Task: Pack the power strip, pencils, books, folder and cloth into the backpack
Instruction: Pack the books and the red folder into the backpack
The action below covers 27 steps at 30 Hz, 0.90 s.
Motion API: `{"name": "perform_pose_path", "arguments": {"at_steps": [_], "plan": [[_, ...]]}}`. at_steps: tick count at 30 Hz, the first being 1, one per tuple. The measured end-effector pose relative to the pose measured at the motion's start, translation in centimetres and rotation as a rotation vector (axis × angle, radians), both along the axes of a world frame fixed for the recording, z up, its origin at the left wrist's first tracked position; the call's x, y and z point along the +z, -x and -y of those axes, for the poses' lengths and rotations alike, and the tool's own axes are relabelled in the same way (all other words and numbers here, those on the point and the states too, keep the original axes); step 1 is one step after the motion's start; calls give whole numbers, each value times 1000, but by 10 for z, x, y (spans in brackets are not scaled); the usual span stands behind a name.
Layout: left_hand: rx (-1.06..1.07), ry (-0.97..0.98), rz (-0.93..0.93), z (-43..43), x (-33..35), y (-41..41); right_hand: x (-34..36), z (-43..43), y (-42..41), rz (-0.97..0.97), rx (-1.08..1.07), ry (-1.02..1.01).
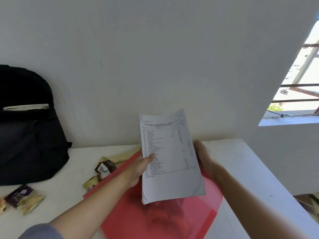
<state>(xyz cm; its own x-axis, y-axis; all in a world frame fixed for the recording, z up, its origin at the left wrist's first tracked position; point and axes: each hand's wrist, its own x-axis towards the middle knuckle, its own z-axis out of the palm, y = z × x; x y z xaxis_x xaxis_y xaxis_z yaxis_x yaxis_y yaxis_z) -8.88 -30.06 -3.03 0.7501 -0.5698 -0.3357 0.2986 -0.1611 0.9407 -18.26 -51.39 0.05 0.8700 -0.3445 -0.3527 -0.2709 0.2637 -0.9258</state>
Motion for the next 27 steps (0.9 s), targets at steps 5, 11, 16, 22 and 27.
{"name": "perform_pose_path", "arguments": {"at_steps": [5, 11, 16, 22, 27], "plan": [[-93, -45, 188, 9, 2, 6, 16, -2, 7, 79, 340, 140], [-472, -444, 796, -8, 7, 0, -5, 1, -6, -46, 40, 653], [-630, -784, 1081, -14, 8, -2, -6, -1, -2, 38, 21, 803], [-606, -638, 990, -17, 9, -20, 5, 23, 13, 4, -104, 1143], [-535, -483, 1080, -15, 26, -21, 8, 27, 19, 1, -193, 1149]]}}
